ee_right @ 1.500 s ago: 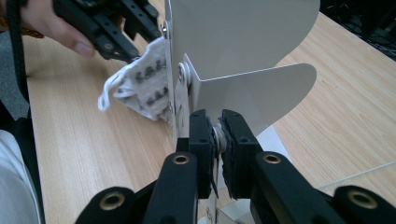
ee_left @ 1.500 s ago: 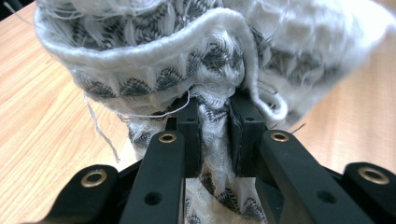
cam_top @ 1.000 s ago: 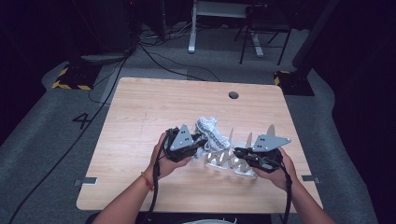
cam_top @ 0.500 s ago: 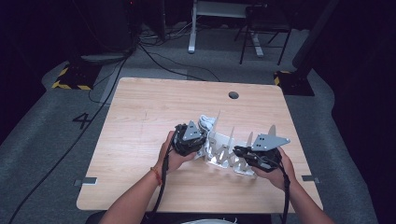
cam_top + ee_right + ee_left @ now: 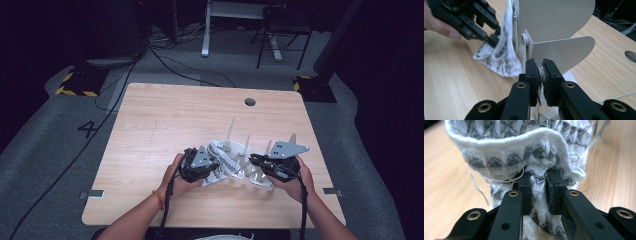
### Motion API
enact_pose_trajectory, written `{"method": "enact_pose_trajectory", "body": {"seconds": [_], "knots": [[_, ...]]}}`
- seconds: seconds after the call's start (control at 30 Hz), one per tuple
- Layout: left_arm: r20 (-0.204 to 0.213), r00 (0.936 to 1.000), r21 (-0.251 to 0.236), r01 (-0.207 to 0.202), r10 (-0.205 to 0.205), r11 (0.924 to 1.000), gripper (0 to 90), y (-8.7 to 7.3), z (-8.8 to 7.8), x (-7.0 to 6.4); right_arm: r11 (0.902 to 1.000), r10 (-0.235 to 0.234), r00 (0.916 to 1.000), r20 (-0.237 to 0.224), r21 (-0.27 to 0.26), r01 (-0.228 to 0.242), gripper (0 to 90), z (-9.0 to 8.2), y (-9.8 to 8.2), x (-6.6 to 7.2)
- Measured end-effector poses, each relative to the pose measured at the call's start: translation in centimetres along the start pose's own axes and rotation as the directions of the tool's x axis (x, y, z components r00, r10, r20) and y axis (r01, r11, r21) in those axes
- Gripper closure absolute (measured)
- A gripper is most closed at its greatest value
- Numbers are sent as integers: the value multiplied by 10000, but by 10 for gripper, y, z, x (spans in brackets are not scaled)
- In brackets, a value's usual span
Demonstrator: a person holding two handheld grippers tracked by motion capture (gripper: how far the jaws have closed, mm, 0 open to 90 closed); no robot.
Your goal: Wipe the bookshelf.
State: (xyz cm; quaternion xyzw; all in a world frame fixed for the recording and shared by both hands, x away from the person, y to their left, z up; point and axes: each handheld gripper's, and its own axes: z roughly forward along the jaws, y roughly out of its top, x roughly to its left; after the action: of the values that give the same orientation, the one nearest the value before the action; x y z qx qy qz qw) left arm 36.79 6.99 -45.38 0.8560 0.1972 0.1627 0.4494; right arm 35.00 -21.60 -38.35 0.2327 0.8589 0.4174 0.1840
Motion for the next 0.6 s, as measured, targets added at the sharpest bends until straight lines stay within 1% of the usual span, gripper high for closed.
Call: {"method": "enact_pose_trajectory", "body": {"seconds": [0.07, 0.13, 0.17, 0.23, 0.27, 0.3, 0.33, 0.37, 0.43, 0.53, 0.6], "knots": [[-272, 9996, -484, 16, -29, 9988, 769, 7, -6, 3, 10000, 42, 10000, 61, 7, -42, 836, 1, 1, 0], [-341, 9994, -902, 78, -110, 9959, 769, 14, -11, 7, 10000, 64, 9999, 90, -4, -64, 837, 3, 2, -1], [-463, 9988, -1081, 112, -163, 9941, 769, 18, -12, 9, 10000, 59, 9999, 96, 13, -59, 837, 3, 2, -1], [-706, 9974, -1229, 46, -134, 9924, 769, 24, -13, 14, 10000, 77, 9999, 70, 43, -78, 839, 5, 4, -2], [-855, 9961, -1319, 98, -212, 9912, 769, 25, -12, 17, 10000, 44, 9999, 141, 29, -44, 840, 6, 4, -2], [-855, 9961, -1319, 98, -212, 9912, 769, 25, -12, 17, 10000, 44, 9999, 141, 29, -44, 840, 6, 4, -2], [-938, 9948, -1448, 263, -401, 9891, 769, 26, -10, 20, 10000, 49, 9998, 183, 32, -50, 840, 7, 4, -2], [-964, 9936, -1425, 448, -589, 9888, 769, 25, -7, 23, 10000, 31, 9998, 214, 6, -31, 840, 8, 5, -2], [-956, 9930, -1263, 575, -699, 9903, 769, 24, -2, 25, 10000, 33, 9998, 201, 3, -33, 840, 9, 5, -2], [-958, 9937, -887, 503, -588, 9948, 770, 20, 6, 24, 10000, 13, 9997, 246, -82, -11, 842, 7, 4, 0], [-849, 9947, -522, 542, -585, 9972, 770, 16, 12, 25, 10000, -71, 9997, 246, -58, 72, 844, 7, 4, 2]]}}
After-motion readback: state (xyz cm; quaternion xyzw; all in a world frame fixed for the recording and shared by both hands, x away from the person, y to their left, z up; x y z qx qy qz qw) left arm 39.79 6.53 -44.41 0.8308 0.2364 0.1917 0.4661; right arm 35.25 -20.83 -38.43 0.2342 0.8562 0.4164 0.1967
